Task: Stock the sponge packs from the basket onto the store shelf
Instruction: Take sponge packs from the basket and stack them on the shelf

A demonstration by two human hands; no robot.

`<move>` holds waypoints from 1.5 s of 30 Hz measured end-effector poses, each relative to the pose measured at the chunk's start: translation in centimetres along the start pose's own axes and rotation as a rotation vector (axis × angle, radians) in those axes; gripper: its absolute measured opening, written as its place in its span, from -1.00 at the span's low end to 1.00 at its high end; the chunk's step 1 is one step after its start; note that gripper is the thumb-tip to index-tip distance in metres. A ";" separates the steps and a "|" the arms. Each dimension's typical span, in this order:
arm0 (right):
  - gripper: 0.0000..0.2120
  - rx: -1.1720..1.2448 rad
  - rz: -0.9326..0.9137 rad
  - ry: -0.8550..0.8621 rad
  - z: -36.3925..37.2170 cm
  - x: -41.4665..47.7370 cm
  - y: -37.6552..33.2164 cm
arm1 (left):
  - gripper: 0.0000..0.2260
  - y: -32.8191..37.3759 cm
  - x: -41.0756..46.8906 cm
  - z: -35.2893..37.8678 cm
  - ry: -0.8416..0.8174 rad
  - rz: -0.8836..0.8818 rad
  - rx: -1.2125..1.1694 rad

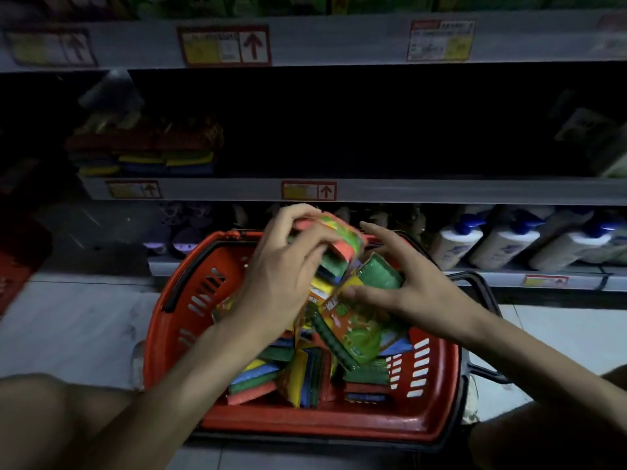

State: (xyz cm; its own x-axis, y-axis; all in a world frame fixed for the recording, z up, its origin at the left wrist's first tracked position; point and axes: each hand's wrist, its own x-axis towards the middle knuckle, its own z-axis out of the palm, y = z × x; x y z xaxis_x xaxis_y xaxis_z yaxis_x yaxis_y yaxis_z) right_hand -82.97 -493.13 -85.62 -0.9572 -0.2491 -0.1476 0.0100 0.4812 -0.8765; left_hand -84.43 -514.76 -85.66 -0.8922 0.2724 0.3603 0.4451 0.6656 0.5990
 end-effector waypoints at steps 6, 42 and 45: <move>0.00 0.141 0.038 -0.096 1.5 -0.3 0.4 | -0.84 0.2 -0.6 0.4 -0.081 -0.032 -0.099; -0.64 -0.353 -0.248 0.127 3.8 4.0 -2.1 | -0.64 -4.1 1.9 -4.8 0.444 -0.810 -1.087; -0.56 -0.289 -0.229 0.167 4.6 4.9 -3.4 | -0.67 -4.6 2.1 -5.1 0.509 -0.832 -1.149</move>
State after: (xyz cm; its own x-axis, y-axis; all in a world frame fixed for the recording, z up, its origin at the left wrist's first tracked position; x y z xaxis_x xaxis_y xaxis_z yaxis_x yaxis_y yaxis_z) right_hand -86.34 -499.83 -85.50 -0.9592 -0.2486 0.1344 -0.2683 0.6517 -0.7095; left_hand -87.98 -520.82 -84.02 -0.8995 -0.3216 -0.2959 -0.1287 -0.4521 0.8826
